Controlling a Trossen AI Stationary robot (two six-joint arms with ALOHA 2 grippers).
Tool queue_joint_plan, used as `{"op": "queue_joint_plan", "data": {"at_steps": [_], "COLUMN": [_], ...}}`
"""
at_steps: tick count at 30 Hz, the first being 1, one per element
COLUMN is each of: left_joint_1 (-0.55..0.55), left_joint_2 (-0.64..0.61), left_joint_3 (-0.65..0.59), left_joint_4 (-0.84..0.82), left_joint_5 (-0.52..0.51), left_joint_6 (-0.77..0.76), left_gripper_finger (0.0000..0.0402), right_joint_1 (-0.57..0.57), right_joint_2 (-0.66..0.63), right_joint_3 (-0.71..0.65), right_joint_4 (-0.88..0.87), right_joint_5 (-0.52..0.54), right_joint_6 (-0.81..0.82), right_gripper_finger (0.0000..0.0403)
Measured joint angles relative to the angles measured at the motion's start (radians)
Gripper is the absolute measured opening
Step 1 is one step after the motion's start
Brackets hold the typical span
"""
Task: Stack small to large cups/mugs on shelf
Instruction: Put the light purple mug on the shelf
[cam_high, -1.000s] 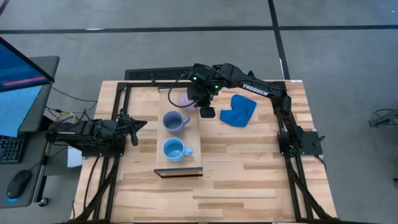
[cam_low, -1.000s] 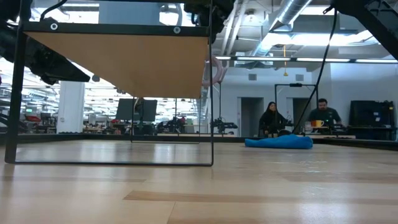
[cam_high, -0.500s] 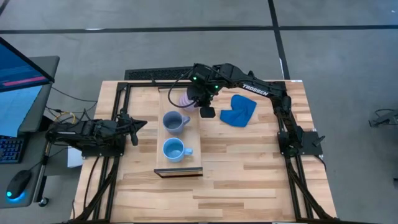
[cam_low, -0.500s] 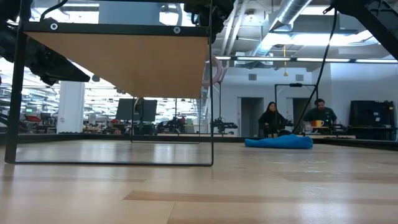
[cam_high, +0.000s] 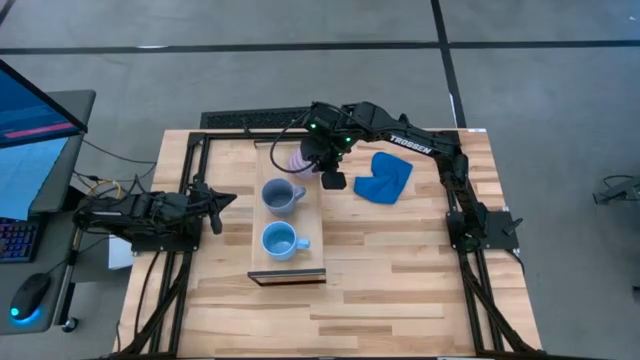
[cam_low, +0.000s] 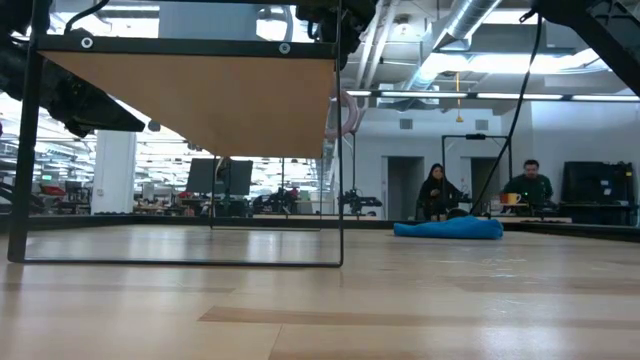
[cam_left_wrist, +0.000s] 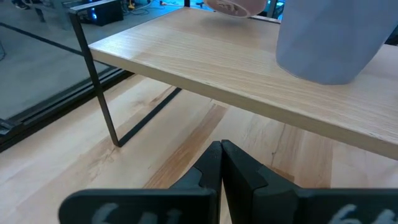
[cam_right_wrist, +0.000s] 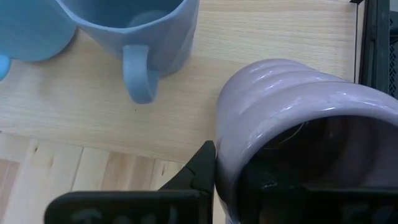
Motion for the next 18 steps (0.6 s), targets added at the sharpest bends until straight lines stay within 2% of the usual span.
{"op": "queue_joint_plan", "data": {"at_steps": [4,13,18], "left_joint_1": [0.0,0.0,0.0], "left_joint_2": [0.0,0.0,0.0], "left_joint_3": [0.0,0.0,0.0], "left_joint_4": [0.0,0.0,0.0], "left_joint_5": [0.0,0.0,0.0], "left_joint_6": [0.0,0.0,0.0], "left_gripper_finger": [0.0,0.0,0.0], "right_joint_1": [0.0,0.0,0.0], "right_joint_2": [0.0,0.0,0.0], "right_joint_3": [0.0,0.003,0.003], "right_joint_4": [0.0,0.011,0.02], "right_joint_5": [0.0,0.0,0.0], "right_joint_6": [0.001,0.0,-0.009], "right_gripper_finger": [0.0057,0.0097,0.0103]}}
